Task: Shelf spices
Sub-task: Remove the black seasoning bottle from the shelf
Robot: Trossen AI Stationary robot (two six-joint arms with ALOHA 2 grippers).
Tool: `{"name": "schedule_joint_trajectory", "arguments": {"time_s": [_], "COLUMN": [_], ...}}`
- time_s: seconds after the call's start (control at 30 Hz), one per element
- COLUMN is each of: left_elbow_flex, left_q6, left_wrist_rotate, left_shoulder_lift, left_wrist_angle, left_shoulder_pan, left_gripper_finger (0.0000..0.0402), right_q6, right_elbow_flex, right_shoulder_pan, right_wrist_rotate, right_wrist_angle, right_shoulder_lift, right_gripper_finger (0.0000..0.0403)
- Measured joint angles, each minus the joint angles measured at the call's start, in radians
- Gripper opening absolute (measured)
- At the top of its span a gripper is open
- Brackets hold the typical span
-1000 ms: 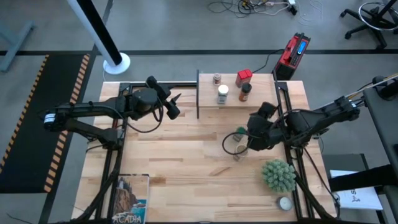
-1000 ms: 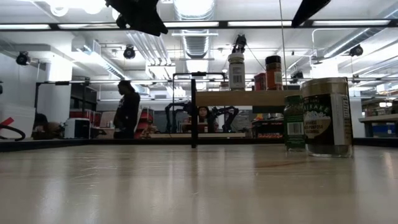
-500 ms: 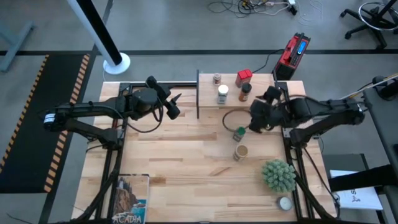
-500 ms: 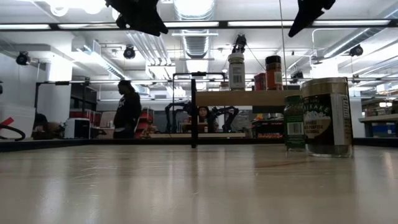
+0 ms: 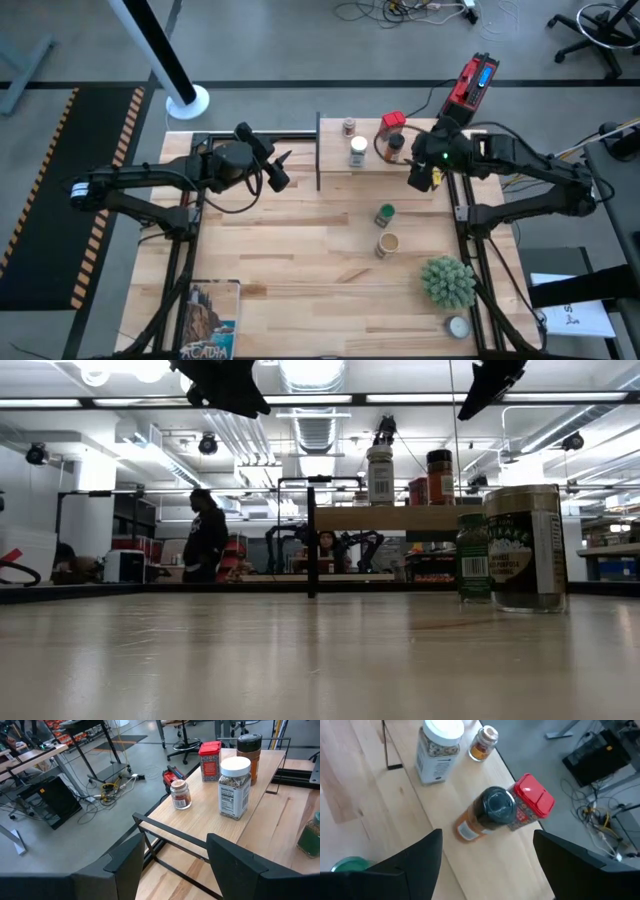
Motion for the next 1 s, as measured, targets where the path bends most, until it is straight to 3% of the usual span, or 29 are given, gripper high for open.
{"name": "schedule_joint_trajectory", "arguments": {"time_s": [0.17,0.3,0.77,1.0], "left_elbow_flex": [0.000,0.000,0.000,0.000], "left_q6": [0.002,0.004,0.004,0.004], "left_wrist_rotate": [0.000,0.000,0.000,0.000], "left_shoulder_lift": [0.000,0.000,0.000,0.000], "left_wrist_angle": [0.000,0.000,-0.019,-0.027], "left_shoulder_pan": [0.000,0.000,0.000,0.000], "left_gripper_finger": [0.0204,0.0204,0.0204,0.0204], "right_q6": [-0.066,-0.141,-0.213,-0.213], "right_elbow_flex": [-0.024,-0.052,-0.063,-0.105], "right_shoulder_pan": [-0.083,-0.138,-0.352,-0.402], "right_wrist_rotate": [-0.143,-0.174,-0.403,-0.438], "right_wrist_angle": [0.131,0.221,0.259,0.281], "right_shoulder_lift": [0.001,0.015,0.100,0.101], "right_gripper_finger": [0.0283,0.0282,0.0278,0.0285]}}
